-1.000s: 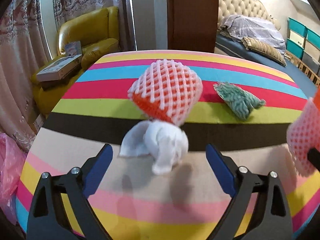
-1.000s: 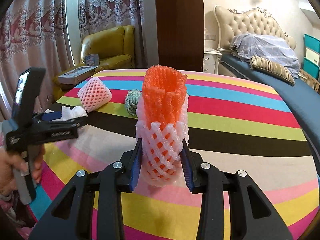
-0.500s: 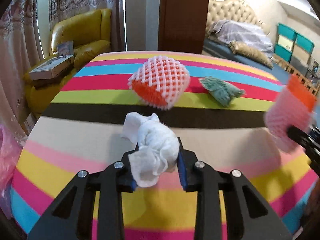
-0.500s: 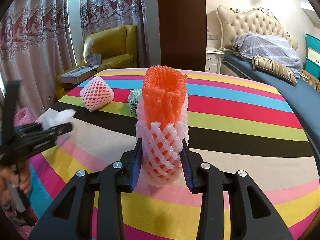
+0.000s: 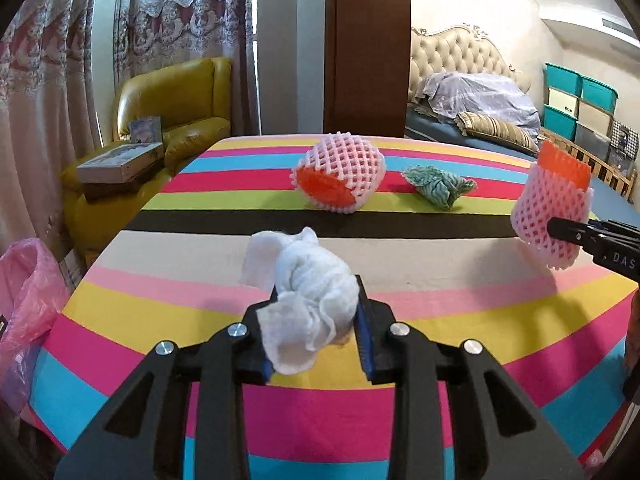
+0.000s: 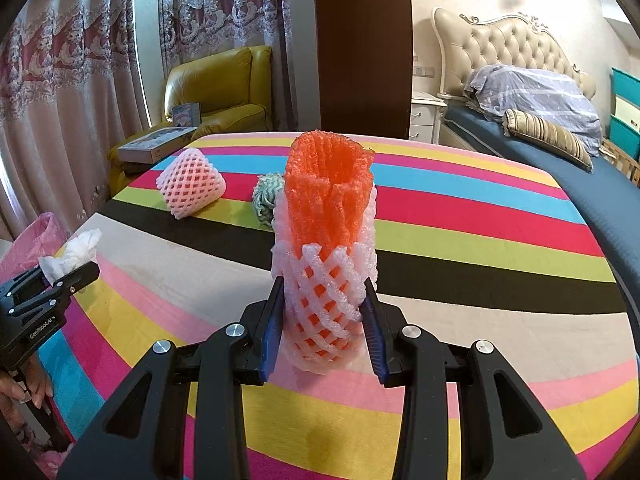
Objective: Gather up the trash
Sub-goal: 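Carry the tissue and tall foam net toward the pink wastebasket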
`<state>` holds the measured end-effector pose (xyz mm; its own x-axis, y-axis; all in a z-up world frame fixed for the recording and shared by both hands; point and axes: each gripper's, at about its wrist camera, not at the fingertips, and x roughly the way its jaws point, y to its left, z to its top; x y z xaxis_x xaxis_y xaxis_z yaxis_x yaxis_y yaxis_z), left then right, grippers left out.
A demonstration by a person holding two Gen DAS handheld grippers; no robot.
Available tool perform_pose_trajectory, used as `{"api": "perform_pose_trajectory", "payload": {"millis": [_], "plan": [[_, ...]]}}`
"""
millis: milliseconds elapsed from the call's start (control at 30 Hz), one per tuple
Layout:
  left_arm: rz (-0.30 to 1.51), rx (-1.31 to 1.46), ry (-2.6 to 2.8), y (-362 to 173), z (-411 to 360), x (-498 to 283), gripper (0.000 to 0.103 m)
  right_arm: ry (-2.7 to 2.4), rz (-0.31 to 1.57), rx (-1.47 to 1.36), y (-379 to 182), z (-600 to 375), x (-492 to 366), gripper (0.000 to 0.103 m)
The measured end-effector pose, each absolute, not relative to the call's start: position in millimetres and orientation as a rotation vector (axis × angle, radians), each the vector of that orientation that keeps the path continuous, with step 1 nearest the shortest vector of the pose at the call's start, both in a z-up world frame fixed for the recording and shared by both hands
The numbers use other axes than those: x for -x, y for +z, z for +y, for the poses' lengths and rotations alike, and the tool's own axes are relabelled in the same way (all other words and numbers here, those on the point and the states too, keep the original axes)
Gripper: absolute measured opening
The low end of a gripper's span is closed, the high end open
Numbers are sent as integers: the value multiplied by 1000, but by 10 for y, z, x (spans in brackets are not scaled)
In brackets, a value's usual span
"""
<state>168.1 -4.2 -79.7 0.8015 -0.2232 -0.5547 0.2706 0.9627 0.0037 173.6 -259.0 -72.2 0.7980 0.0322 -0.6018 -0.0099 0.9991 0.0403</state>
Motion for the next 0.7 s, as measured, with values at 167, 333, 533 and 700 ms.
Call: {"api": "perform_pose_trajectory", "payload": {"millis": [167,333,533,700], "plan": [[570,-70,-267,-790,-31,-1693,30,25,641,-32,-721,-2575,-1736,36],[575,-52,-274,-794,12,-1724,30,25,639,-26,-732,-2562,-1731,36],[573,-56,-280,-799,1,-1724,31,28,639,-3,-739,-2507,-1725,36],[566,-55,-275,-793,-7,-1715,31,37,652,9,-748,-2487,-1733,36]]}}
